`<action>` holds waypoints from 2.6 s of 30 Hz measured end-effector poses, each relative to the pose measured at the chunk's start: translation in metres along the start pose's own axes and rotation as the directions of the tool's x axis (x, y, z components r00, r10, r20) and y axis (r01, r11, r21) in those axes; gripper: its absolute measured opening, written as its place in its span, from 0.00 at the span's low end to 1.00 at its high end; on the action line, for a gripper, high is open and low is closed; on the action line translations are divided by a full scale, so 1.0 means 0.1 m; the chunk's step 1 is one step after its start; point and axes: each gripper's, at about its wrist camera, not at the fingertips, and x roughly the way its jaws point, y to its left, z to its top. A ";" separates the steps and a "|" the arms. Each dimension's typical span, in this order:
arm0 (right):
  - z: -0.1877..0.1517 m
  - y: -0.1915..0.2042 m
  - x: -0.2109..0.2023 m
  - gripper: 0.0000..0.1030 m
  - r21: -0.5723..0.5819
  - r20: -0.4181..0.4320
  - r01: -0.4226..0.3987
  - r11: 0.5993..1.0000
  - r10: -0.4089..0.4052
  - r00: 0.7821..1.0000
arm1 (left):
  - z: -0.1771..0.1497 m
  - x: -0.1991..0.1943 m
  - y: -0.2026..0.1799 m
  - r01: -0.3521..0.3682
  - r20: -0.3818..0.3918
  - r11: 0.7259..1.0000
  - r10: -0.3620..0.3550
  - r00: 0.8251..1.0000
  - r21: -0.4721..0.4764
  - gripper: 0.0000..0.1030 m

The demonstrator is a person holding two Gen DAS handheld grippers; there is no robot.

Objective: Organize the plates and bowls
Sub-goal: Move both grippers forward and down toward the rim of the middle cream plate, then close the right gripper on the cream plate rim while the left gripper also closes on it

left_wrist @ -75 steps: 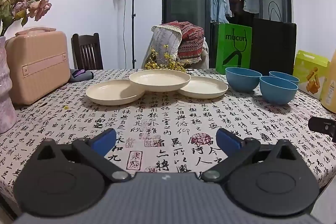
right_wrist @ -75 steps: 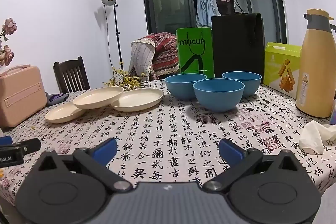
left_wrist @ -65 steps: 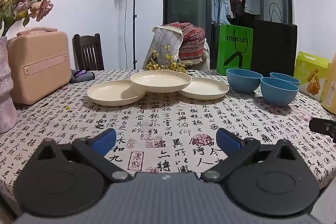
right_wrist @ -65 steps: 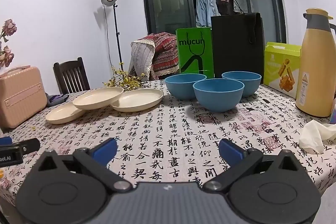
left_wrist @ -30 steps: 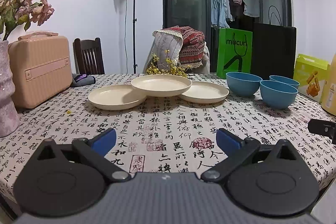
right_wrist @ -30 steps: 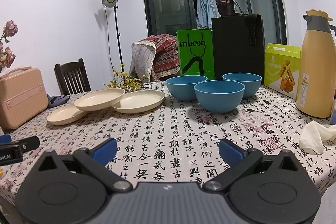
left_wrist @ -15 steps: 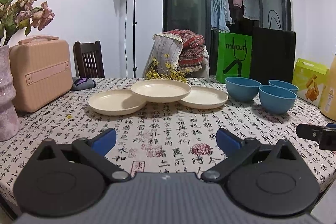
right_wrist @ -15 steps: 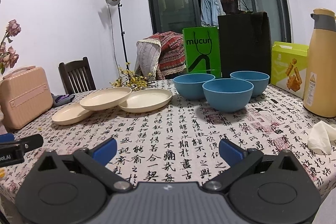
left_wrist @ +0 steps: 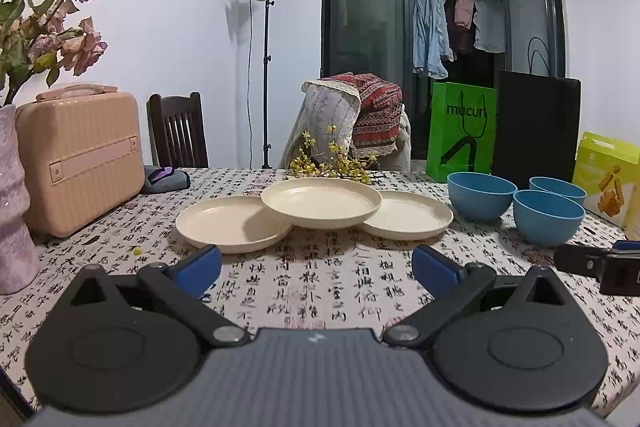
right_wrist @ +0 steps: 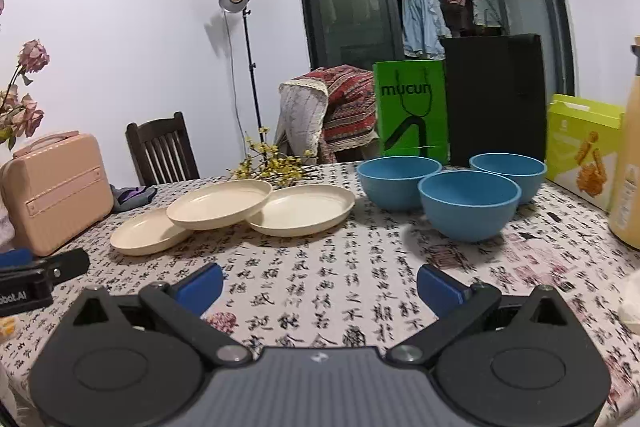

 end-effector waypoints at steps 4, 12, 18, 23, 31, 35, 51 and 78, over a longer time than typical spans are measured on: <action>0.11 0.08 0.15 1.00 -0.016 0.002 -0.020 1.000 0.020 1.000 | 0.07 0.14 0.03 -0.010 -0.011 1.000 0.010 1.000 0.006 1.00; 0.39 0.18 0.48 1.00 0.001 0.017 -0.060 0.998 0.060 0.998 | 0.26 0.42 0.21 -0.025 -0.013 0.999 0.024 1.000 -0.026 1.00; 0.59 0.25 0.73 1.00 0.013 0.024 -0.085 0.996 0.085 0.996 | 0.42 0.63 0.35 -0.030 -0.019 0.998 0.029 0.999 -0.056 1.00; 0.72 0.28 0.93 1.00 0.030 0.017 -0.104 0.994 0.104 0.994 | 0.53 0.83 0.47 -0.030 -0.042 0.996 0.027 0.999 -0.089 1.00; 0.89 0.34 1.34 1.00 0.044 -0.033 -0.116 0.992 0.118 0.993 | 0.73 1.18 0.62 -0.043 -0.088 0.993 0.033 0.996 -0.106 1.00; 0.95 0.36 1.52 1.00 0.054 -0.057 -0.130 0.990 0.133 0.990 | 0.81 1.40 0.69 -0.040 -0.135 0.992 0.024 0.991 -0.123 1.00; 1.23 0.44 2.36 1.00 0.104 -0.189 -0.145 0.984 0.163 0.968 | 0.96 2.34 1.10 -0.086 -0.314 0.964 0.003 0.949 -0.250 1.00; 0.93 0.22 3.82 0.65 0.331 -0.296 -0.153 0.931 0.256 0.920 | 0.56 3.49 1.31 -0.134 -0.395 0.905 -0.040 0.918 -0.403 0.93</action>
